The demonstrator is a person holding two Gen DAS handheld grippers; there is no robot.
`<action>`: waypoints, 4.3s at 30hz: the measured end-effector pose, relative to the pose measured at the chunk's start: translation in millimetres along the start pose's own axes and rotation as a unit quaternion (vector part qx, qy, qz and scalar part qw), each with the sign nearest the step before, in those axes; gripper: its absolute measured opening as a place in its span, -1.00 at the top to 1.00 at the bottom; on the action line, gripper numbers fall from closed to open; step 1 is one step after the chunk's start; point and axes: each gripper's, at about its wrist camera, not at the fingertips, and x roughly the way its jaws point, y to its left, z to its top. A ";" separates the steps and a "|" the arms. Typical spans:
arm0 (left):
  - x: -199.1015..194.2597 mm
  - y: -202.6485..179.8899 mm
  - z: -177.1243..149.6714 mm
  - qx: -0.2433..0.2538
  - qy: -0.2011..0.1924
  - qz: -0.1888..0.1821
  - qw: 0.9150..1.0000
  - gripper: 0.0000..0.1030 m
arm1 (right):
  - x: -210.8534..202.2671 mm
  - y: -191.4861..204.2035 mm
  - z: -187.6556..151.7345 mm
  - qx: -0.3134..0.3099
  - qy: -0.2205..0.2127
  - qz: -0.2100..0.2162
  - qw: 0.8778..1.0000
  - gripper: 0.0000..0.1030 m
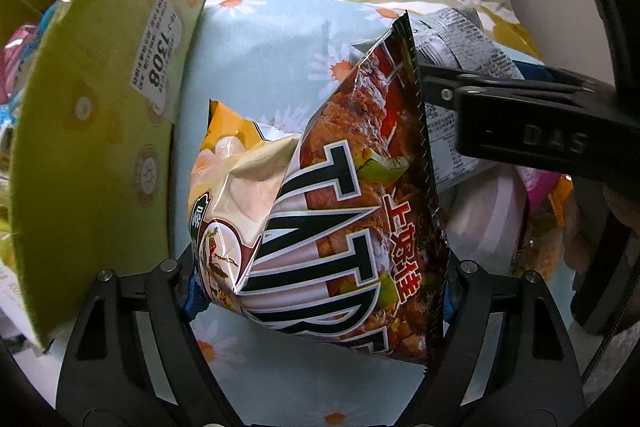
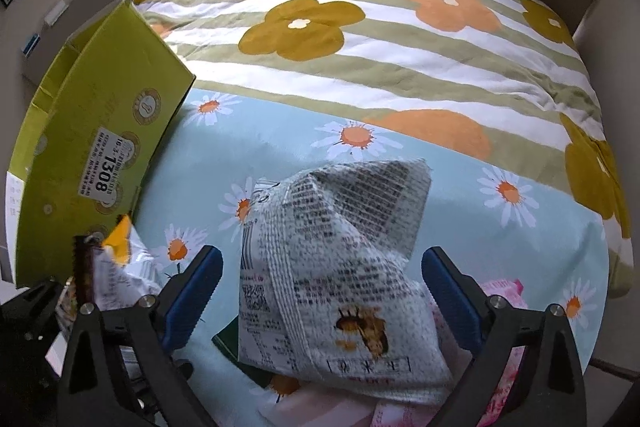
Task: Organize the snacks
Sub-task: 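Grasp the red-white TATRE bag with the left tool while the right tool grasps the grey printed bag, then carry both bags into the yellow box and open both tools to release them, then move both tools back over the remaining snack bags on the sheet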
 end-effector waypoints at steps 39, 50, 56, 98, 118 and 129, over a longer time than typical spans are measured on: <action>-161.8 -3.7 -20.5 0.029 -0.170 -0.031 0.985 -0.57 | -191.7 27.7 -44.9 0.021 -0.167 -0.014 0.986 -0.20; -197.7 111.1 5.5 -0.009 -0.204 -0.017 0.979 -0.57 | -186.2 114.5 -10.3 0.012 -0.197 0.017 0.980 -0.20; -186.4 191.5 18.1 -0.024 -0.183 -0.006 0.983 -0.57 | -153.5 171.4 18.0 0.016 -0.183 0.032 0.982 -0.20; -135.2 306.5 13.5 0.007 -0.117 0.006 0.993 -0.99 | -64.3 253.6 29.1 0.051 -0.117 0.013 0.992 -0.39; -144.1 301.4 13.1 0.019 -0.136 -0.002 0.991 -0.99 | -77.6 251.8 10.4 0.046 -0.153 -0.024 0.987 -0.96; -152.8 263.8 22.2 0.095 -0.157 -0.037 0.982 -0.99 | -115.6 226.8 -18.3 0.118 -0.187 -0.066 0.973 -0.96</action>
